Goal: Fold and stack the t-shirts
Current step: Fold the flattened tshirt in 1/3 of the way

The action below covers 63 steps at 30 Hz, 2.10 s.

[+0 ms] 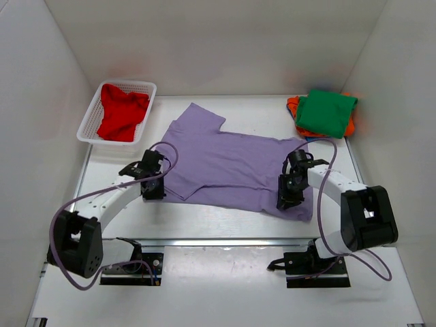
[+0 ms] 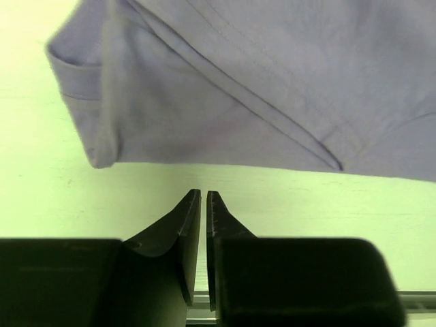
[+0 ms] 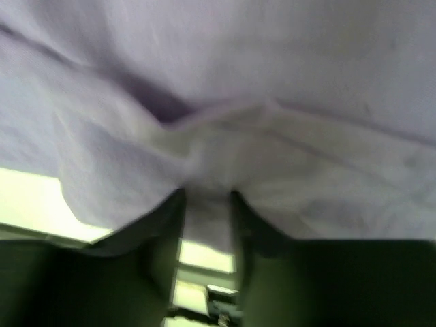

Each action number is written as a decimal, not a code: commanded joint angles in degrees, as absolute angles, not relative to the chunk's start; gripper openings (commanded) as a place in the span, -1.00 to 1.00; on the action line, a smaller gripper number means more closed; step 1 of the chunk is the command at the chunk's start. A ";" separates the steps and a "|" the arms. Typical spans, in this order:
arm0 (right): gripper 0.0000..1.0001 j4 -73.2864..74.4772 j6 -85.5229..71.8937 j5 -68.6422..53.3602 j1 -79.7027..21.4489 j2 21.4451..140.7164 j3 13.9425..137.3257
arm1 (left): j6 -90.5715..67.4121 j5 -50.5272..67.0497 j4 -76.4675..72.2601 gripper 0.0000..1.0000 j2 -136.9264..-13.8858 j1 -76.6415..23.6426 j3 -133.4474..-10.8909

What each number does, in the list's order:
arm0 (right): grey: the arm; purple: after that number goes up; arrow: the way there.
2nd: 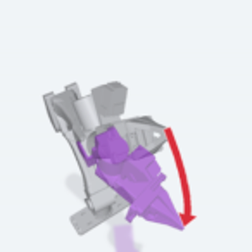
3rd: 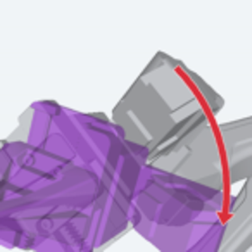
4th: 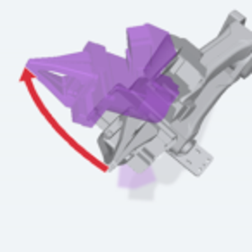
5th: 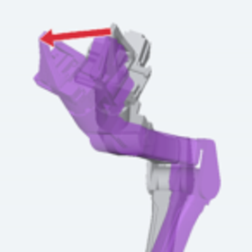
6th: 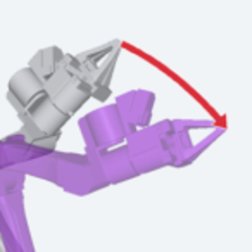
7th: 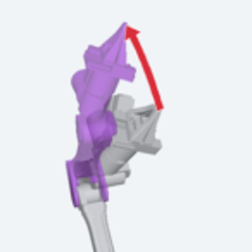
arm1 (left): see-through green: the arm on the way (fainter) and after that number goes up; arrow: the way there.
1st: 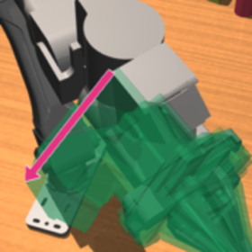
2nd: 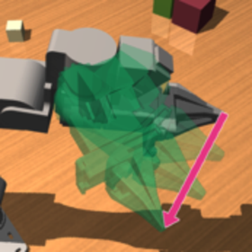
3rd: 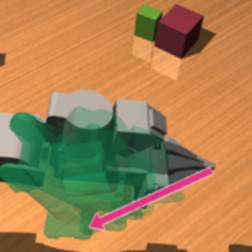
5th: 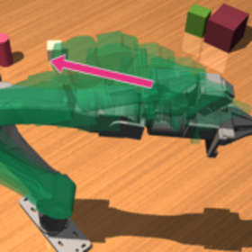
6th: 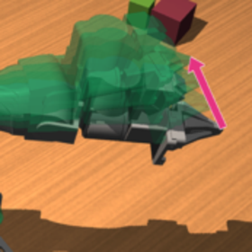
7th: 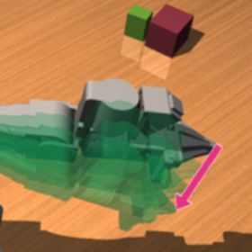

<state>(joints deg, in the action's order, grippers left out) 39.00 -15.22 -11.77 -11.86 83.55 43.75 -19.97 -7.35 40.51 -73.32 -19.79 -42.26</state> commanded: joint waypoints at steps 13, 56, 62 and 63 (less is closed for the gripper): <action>0.16 36.13 -19.51 -12.21 -13.36 68.13 43.95 | -25.31 7.99 16.01 -0.69 -80.76 -15.29 -40.08; 0.77 34.63 -11.52 -14.15 -5.10 86.20 66.09 | -17.22 10.91 33.15 -0.21 -96.73 -16.61 -75.46; 0.75 32.52 -11.07 -15.56 -5.19 92.72 74.17 | -17.66 11.87 26.99 0.26 -112.74 -11.96 -92.61; 0.75 32.26 -10.47 -15.38 -5.10 94.38 75.48 | -18.54 11.87 26.63 0.28 -114.94 -10.82 -95.25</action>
